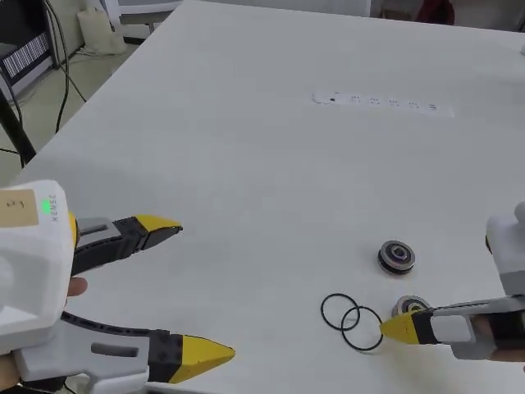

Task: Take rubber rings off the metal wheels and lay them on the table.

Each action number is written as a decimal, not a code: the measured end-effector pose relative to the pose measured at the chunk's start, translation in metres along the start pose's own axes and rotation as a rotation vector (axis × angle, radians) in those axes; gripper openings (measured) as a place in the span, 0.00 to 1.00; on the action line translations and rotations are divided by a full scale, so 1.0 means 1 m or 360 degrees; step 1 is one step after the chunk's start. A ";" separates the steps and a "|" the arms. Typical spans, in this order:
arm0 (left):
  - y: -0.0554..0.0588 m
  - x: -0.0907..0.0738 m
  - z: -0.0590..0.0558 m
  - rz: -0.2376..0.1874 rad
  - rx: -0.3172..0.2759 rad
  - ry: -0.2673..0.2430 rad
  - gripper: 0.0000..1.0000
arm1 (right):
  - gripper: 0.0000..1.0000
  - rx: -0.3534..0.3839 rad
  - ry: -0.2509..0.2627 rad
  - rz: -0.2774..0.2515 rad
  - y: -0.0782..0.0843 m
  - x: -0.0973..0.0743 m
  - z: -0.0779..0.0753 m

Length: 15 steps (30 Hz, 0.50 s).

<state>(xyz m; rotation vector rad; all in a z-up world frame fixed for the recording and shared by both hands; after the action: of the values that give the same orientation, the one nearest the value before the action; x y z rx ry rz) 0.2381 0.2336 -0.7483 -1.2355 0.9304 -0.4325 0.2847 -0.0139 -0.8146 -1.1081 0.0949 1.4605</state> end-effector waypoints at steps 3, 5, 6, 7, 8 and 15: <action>0.000 0.000 0.000 0.0004 0.0003 -0.0002 0.81 | 0.00 0.0001 -0.0002 0.0013 0.001 0.000 0.000; 0.000 0.000 0.001 0.0005 0.0009 -0.0008 0.81 | 0.01 -0.0014 0.0003 0.0013 0.001 0.000 0.000; 0.001 0.000 0.001 0.0006 0.0010 -0.0008 0.82 | 0.02 -0.0016 0.0004 0.0012 0.000 0.000 0.000; 0.001 0.000 0.001 0.0007 0.0008 -0.0007 0.82 | 0.03 -0.0018 0.0007 0.0010 0.000 0.000 0.000; 0.001 0.000 0.000 0.0006 0.0006 -0.0004 0.81 | 0.03 -0.0018 0.0009 0.0009 0.000 0.000 -0.001; 0.001 0.000 0.000 0.0018 0.0020 -0.0004 0.81 | 0.08 -0.0034 0.0022 -0.0003 -0.002 -0.004 -0.001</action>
<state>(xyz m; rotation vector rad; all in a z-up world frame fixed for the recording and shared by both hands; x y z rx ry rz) 0.2382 0.2337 -0.7490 -1.2185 0.9311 -0.4273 0.2860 -0.0166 -0.8117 -1.1353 0.0884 1.4549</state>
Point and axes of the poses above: the centre of the closed fingertips' face, and the gripper's own axes: x roughly forward along the fingers, z roughly to its left, y roughly out of its underside, the point moved 6 cm from there along -x, roughly backward along the fingers, and after that the axes turned 6 degrees about -z, right-handed, at the moved point
